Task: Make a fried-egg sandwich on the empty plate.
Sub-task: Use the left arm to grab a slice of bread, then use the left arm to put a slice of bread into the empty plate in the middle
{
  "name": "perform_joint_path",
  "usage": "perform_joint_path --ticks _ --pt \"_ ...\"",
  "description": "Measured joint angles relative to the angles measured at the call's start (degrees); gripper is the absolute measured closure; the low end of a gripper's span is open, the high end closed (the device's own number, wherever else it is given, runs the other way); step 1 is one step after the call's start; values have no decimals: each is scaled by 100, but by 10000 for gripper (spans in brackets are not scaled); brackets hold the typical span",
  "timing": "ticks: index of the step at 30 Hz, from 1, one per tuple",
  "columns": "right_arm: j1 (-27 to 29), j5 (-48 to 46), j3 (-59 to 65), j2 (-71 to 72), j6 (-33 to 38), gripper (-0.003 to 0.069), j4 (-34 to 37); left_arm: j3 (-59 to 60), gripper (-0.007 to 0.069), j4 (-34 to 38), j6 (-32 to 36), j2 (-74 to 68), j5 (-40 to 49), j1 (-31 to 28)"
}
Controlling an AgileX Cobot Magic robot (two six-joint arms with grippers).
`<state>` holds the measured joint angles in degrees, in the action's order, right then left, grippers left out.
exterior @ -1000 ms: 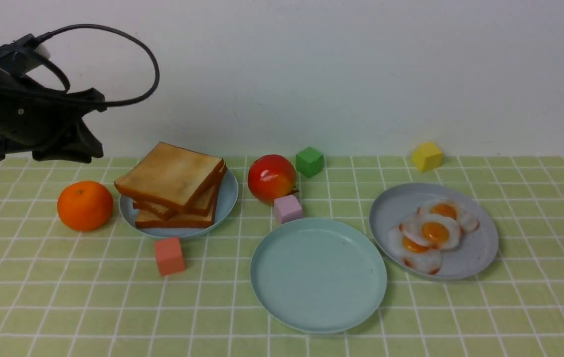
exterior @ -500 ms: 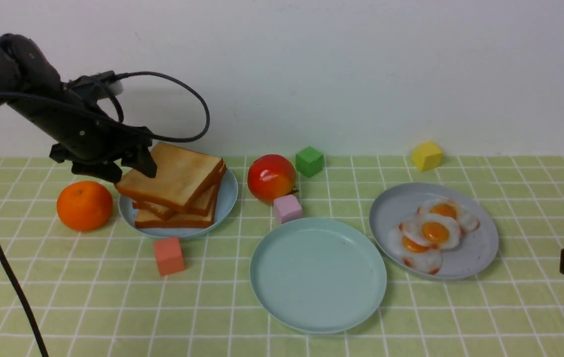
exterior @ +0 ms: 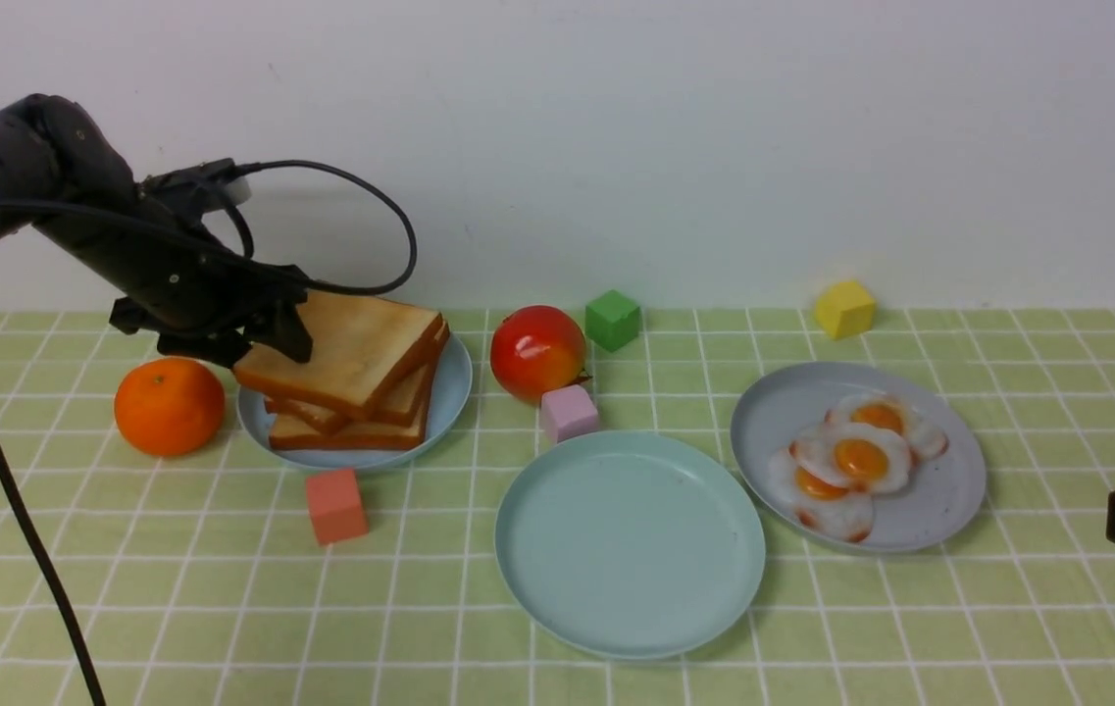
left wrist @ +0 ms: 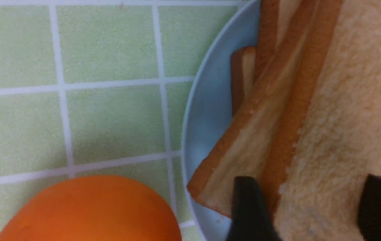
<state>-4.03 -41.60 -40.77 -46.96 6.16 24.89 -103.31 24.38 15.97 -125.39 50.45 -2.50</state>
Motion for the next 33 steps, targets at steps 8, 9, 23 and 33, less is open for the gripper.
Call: perform_joint_path --ticks 8,9,23,33 --pt "0 0 0 0 0 418 5 0 588 -114 14 146 89 -17" --pt "0 0 0 0 0 418 5 0 589 -119 14 217 174 -17" --pt "0 7 0 0 0 418 -13 1277 589 2940 1743 971 1387 1062" --pt "0 46 0 0 0 418 -41 2129 589 2667 1487 971 -67 1911"
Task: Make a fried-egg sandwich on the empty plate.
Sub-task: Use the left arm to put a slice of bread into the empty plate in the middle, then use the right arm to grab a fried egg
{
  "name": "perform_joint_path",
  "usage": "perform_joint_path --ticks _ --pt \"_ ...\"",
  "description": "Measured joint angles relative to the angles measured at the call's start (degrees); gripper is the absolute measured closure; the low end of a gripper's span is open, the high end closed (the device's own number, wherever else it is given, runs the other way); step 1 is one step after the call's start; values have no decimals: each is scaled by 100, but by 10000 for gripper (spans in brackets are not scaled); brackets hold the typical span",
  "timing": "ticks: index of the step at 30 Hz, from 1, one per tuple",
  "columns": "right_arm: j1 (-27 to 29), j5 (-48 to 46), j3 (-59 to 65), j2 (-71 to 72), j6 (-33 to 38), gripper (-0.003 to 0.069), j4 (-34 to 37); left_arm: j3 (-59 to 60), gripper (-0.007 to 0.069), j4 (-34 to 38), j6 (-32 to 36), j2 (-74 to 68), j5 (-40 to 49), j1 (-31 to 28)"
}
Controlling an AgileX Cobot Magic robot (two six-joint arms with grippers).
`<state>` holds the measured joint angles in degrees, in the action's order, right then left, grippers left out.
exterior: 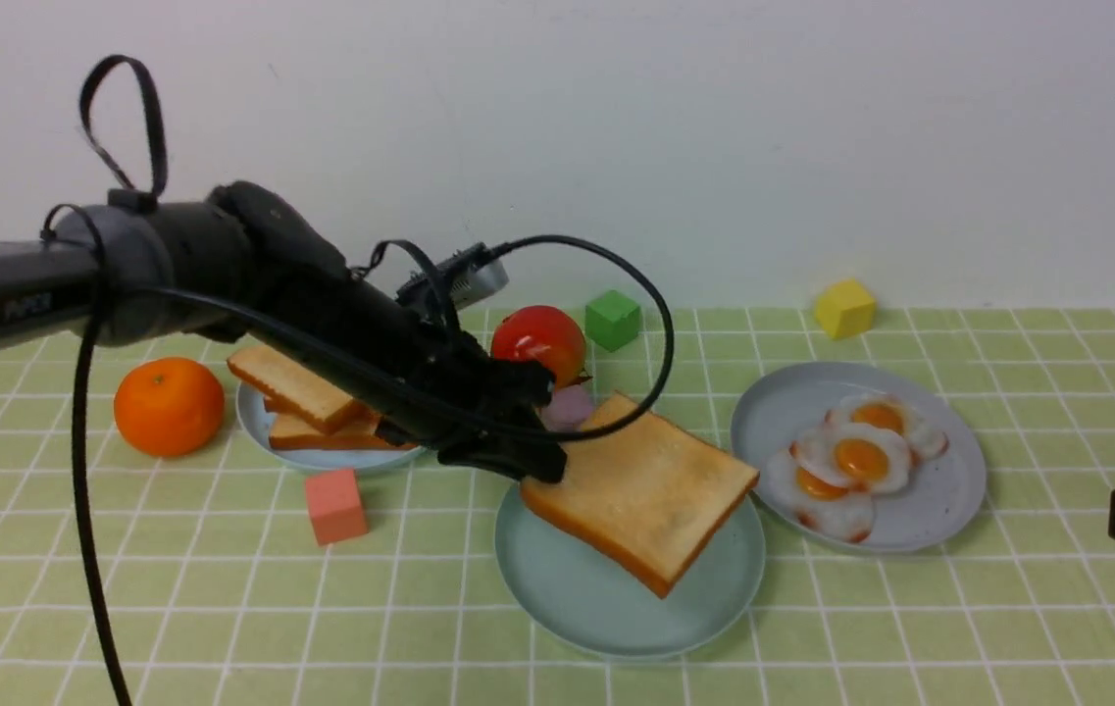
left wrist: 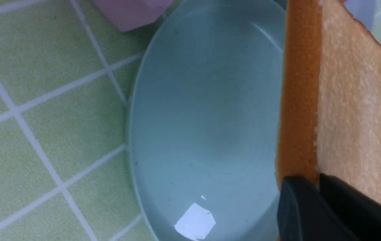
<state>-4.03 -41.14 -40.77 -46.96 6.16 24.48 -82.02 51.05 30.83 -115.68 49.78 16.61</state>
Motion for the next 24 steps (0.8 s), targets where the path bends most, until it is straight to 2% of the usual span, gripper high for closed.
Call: perform_joint_path --ticks 6,9,12,13,15,17,18,20,21,24 --pt "0 345 0 -88 -728 405 27 71 587 -1074 -807 0 -657 377" --pt "0 652 0 -526 -1337 368 100 78 551 -1508 -1340 0 -845 462" --pt "0 867 0 -910 -1544 338 277 78 509 -1705 -1594 0 -838 469" --pt "0 1107 0 -1265 -1595 309 494 50 454 -1922 -1769 0 -735 471" --pt "0 1314 0 -1533 -1595 287 679 5 408 -2070 -1899 0 -620 471" --pt "5 1767 -12 -2116 -1441 245 1059 -152 290 -2311 -2136 0 -347 471" --pt "12 1797 -12 -2162 -1426 243 1117 -166 281 -2321 -2149 0 -323 471" --pt "85 1963 -37 -2602 -1204 223 1446 -314 197 -2383 -2207 0 -76 471" --pt "237 2009 -57 -2936 -960 215 1834 -493 122 -2403 -2230 6 225 471" --pt "496 1954 -90 -3352 -411 212 2501 -708 55 -2443 -2245 54 567 471"
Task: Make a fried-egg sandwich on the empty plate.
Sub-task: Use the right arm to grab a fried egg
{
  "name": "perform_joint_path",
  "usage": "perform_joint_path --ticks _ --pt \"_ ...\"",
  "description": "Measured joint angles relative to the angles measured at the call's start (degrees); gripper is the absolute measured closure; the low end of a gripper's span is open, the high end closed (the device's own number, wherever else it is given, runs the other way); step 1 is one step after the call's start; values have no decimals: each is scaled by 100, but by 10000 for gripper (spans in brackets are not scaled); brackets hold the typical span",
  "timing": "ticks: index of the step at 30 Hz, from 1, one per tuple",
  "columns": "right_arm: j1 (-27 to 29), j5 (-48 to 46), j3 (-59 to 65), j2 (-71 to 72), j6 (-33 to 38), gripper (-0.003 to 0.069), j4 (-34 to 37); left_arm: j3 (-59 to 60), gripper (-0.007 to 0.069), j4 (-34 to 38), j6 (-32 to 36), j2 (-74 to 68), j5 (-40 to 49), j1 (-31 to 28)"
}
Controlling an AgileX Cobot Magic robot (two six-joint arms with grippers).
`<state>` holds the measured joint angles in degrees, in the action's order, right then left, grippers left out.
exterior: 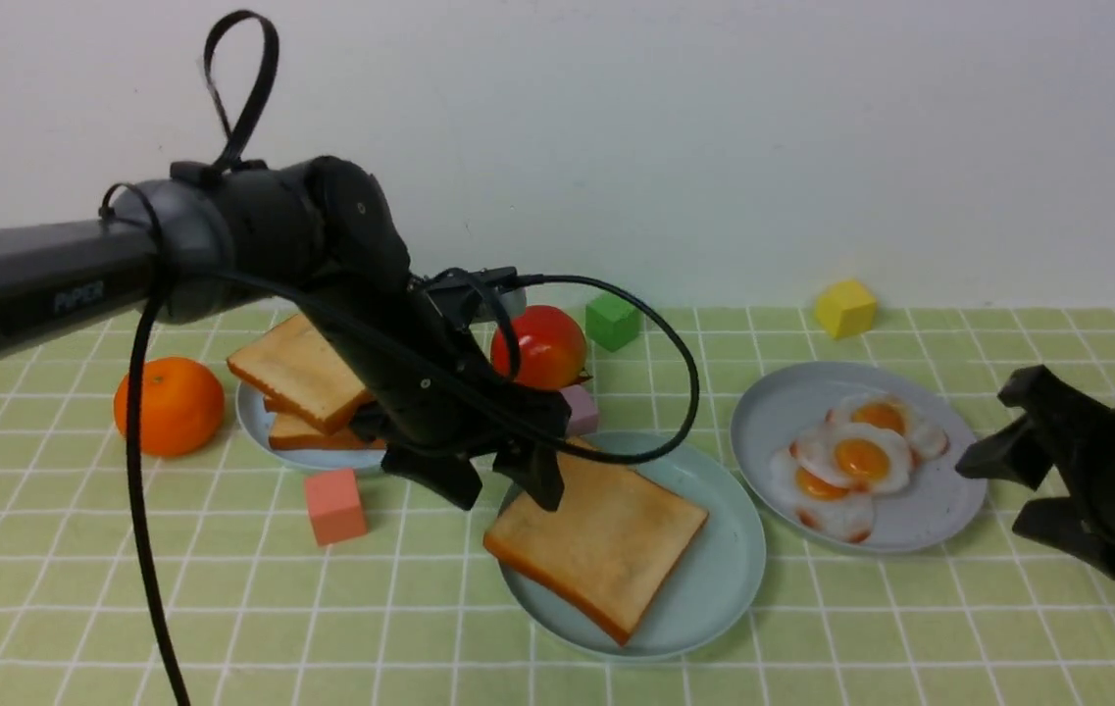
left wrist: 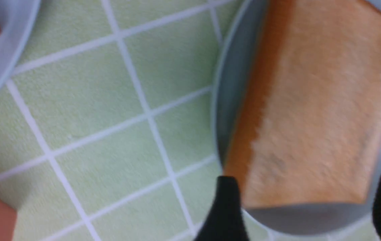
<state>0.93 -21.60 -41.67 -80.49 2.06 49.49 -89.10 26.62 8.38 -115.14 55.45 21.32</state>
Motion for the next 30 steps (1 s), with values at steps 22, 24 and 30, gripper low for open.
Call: perform_joint_path --ticks 22,24,30 --pt "757 -1258 -954 -2982 5298 211 4914 -614 638 -22 1302 1396 907 971" --pt "750 -1275 -1055 -3080 5298 211 4914 -614 638 7 1346 1396 902 971" --pt "750 -1425 -1175 -3301 5206 216 5049 -614 638 23 1395 1396 879 971"
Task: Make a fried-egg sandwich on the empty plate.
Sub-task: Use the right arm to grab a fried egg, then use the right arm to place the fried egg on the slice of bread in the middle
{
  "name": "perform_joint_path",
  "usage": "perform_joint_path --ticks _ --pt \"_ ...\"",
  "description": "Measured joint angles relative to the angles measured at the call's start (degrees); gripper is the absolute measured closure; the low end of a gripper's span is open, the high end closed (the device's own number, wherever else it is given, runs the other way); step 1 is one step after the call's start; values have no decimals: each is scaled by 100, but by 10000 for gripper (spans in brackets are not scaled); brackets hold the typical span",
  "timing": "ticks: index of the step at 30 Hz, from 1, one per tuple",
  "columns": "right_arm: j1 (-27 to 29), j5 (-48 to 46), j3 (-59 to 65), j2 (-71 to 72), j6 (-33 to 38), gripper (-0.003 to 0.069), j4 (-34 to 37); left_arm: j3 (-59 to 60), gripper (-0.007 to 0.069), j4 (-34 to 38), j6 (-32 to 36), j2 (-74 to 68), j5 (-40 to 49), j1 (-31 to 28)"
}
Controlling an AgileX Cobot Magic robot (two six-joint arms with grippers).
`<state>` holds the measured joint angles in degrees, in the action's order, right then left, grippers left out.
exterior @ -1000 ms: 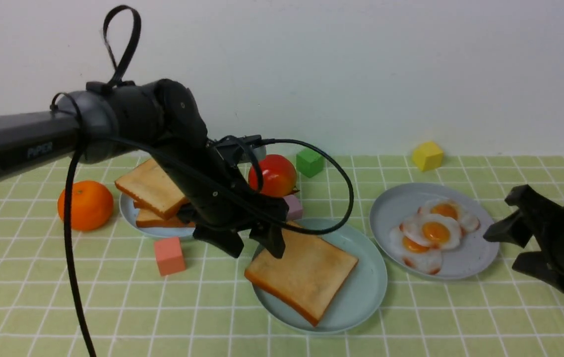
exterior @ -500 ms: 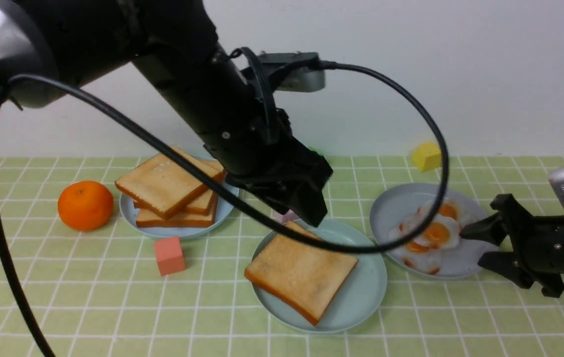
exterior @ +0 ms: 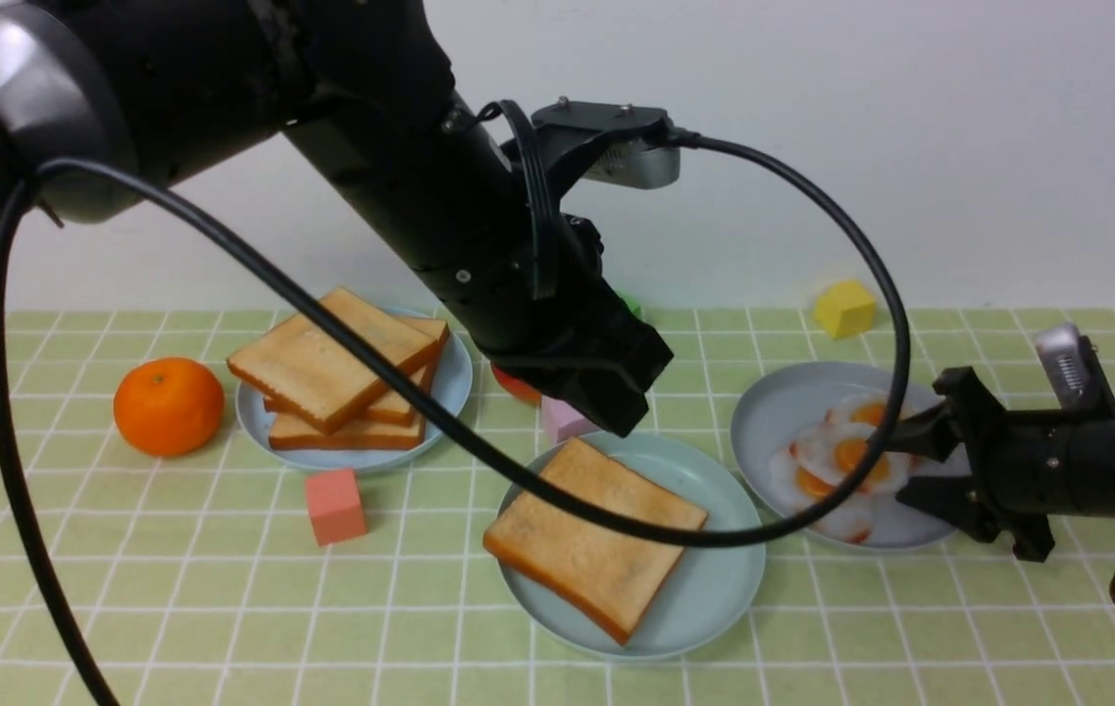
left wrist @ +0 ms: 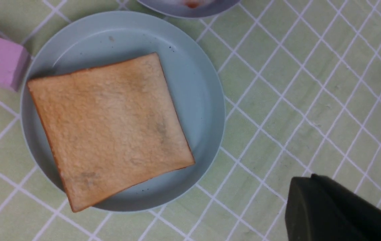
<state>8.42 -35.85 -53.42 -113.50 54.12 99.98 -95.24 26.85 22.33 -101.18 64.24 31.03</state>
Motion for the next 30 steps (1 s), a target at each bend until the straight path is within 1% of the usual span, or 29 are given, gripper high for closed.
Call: perform_joint_path --ticks 4,6,7,10,11,12,15,18,22,24,27,30 --pt "0 -88 -49 -148 -11 270 108 0 638 0 24 0 -17 0" --pt "0 -112 -49 -201 -13 331 128 0 638 0 63 0 -17 0" --pt "0 -117 -49 -211 -13 349 128 0 638 0 63 0 -17 0" --pt "0 -79 -49 -265 -24 544 122 0 638 0 68 0 -20 0" --pt "0 -79 -49 -272 -43 590 122 0 638 0 68 0 -20 -4" --pt "0 -79 -49 -276 -78 602 122 0 638 0 68 0 -20 -6" --pt "0 -85 -49 -278 -126 593 122 0 638 -29 68 15 19 -6" --pt "0 -67 -49 -227 -128 593 108 0 638 -213 42 112 117 -6" --pt "-19 183 8 205 -128 593 -79 0 638 -812 -304 692 213 -74" --pt "-19 191 9 460 -128 594 -115 36 638 -882 -474 969 249 -176" --pt "-73 -20 9 920 -121 594 -115 390 638 -797 -633 1487 312 -441" --pt "-386 -410 9 1213 -62 594 -119 1147 638 -570 -638 2051 318 -743"
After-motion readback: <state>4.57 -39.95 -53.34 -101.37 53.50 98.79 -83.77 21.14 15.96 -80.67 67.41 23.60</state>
